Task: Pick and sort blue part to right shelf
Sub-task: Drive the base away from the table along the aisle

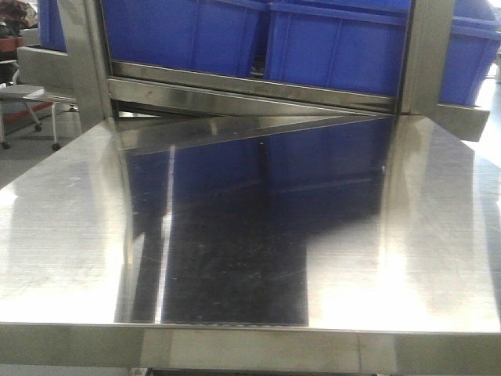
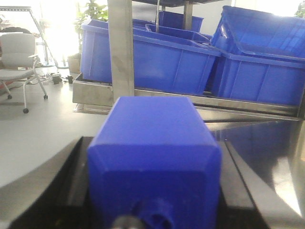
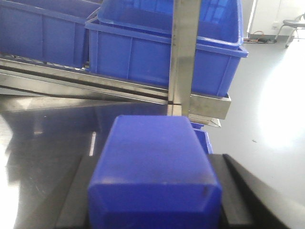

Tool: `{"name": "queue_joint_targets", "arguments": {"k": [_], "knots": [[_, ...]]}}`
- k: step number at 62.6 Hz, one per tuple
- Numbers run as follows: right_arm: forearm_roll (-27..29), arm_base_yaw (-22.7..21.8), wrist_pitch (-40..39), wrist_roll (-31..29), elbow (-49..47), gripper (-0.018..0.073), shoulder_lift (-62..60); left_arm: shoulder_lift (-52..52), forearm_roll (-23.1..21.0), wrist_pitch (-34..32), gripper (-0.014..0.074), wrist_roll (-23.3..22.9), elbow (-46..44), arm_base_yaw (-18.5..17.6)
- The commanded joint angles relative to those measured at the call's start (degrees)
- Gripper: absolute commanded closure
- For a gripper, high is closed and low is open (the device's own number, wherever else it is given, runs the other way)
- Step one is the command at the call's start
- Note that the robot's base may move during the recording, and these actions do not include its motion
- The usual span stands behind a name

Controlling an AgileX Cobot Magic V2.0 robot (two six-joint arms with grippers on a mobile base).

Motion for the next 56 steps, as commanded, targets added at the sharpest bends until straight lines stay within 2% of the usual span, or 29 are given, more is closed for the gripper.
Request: {"name": "queue_joint_targets", "arguments": {"k": [1,56], "knots": [[-0.76,-0.36,-5.45,-0.23,-1.82,0.0186,0.21,0.60,-0.09,-5.04,0.0232,-0.31,-1.61,0.07],[-0.76,-0.36,-5.45,-0.23,-1.82,0.0186,0.21,0.60,-0.09,-5.04,0.0232,-0.31,-1.61,0.07]]}}
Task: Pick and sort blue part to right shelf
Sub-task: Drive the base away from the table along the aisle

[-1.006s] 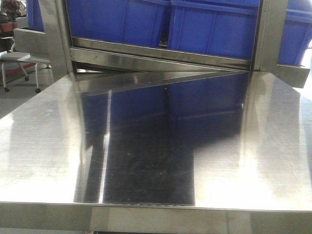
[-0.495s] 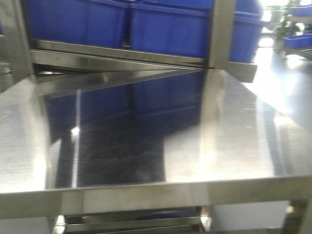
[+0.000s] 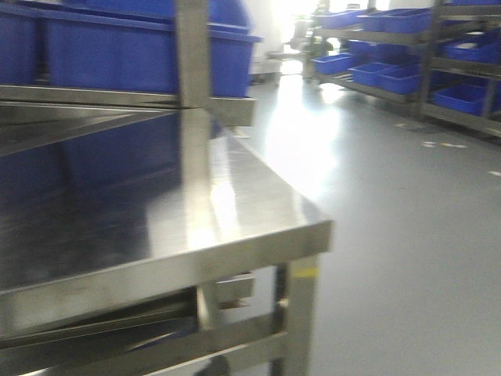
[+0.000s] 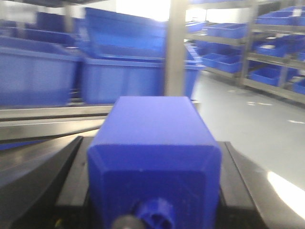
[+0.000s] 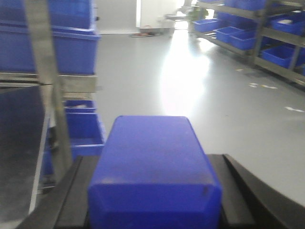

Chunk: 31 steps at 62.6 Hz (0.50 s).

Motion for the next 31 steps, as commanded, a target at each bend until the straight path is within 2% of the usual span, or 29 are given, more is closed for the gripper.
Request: {"name": "queue_joint_targets", "arguments": {"k": [1,31], "knots": [[-0.76,-0.36,-5.45,-0.23,-1.82,0.0186,0.21,0.60,-0.09,-5.04,0.0232,-0.31,-1.61,0.07],[-0.76,-0.36,-5.45,-0.23,-1.82,0.0186,0.21,0.60,-0.09,-5.02,0.0232,-0.31,-1.61,0.07]]}}
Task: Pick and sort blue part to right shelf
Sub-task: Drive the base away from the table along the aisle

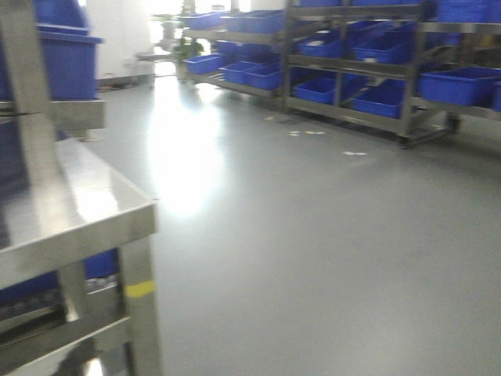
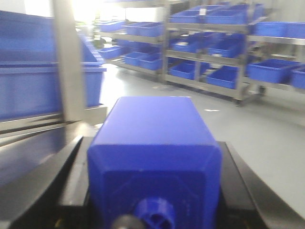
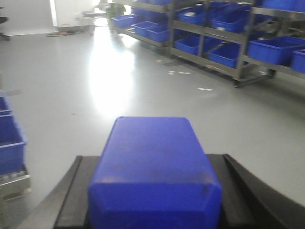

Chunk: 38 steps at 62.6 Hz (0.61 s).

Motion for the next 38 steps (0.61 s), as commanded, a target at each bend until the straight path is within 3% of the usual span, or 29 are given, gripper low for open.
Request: {"name": "queue_joint_targets", "arguments": {"k": [1,38], "knots": [[-0.76,-0.36,-5.45,-0.23,-1.82,0.0186,0.21,0.60,-0.09,-5.10,0.0232,-0.31,-1.61,0.07],[-0.76,-0.36,-5.45,-0.23,-1.82,0.0186,0.21,0.60,-0.09,-5.10,0.0232,-0.31,-1.61,0.07]]}}
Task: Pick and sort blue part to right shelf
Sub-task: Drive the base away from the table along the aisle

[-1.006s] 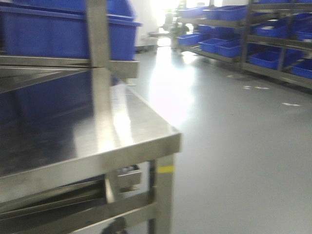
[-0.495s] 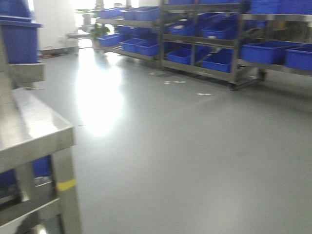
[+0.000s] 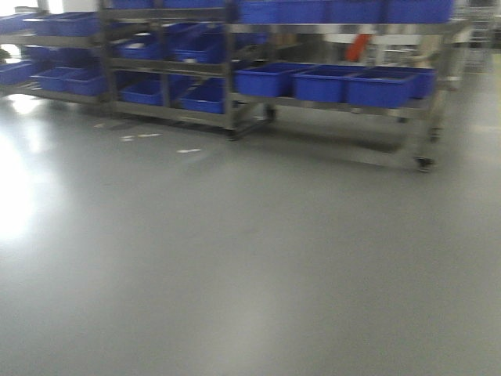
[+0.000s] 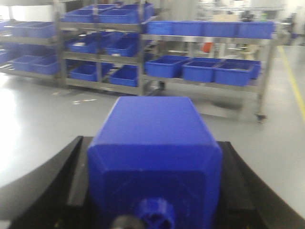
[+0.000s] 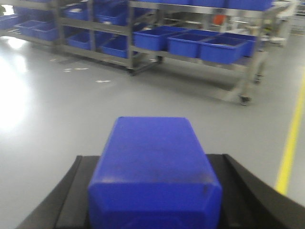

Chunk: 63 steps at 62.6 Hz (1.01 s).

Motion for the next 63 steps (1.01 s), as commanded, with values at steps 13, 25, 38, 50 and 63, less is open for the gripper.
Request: {"name": "queue_joint_targets", "arguments": {"k": [13,25,38,50,63], "knots": [[-0.76,-0.36,-5.46,-0.23,-1.82,0.0186,0.16,0.60,-0.09,-5.10,0.0232,-0.31,-1.61,0.07],[-0.76,-0.36,-5.46,-0.23,-1.82,0.0186,0.16,0.60,-0.09,-5.10,0.0232,-0.31,-1.61,0.07],[-0.76,-0.36,-5.46,-0.23,-1.82,0.0186,0.16,0.60,-0.09,-5.10,0.0232,-0.31,-1.61,0.07],[-0.76,-0.36,-5.46,-0.23,-1.82,0.0186,0.16,0.60,-0.09,-5.10,0.0232,-0.31,-1.61,0.07],[-0.76,-0.36,-5.46,-0.23,-1.82,0.0186,0.16,0.60,-0.09,-5.10,0.0232,-0.31,-1.61,0.07]]}}
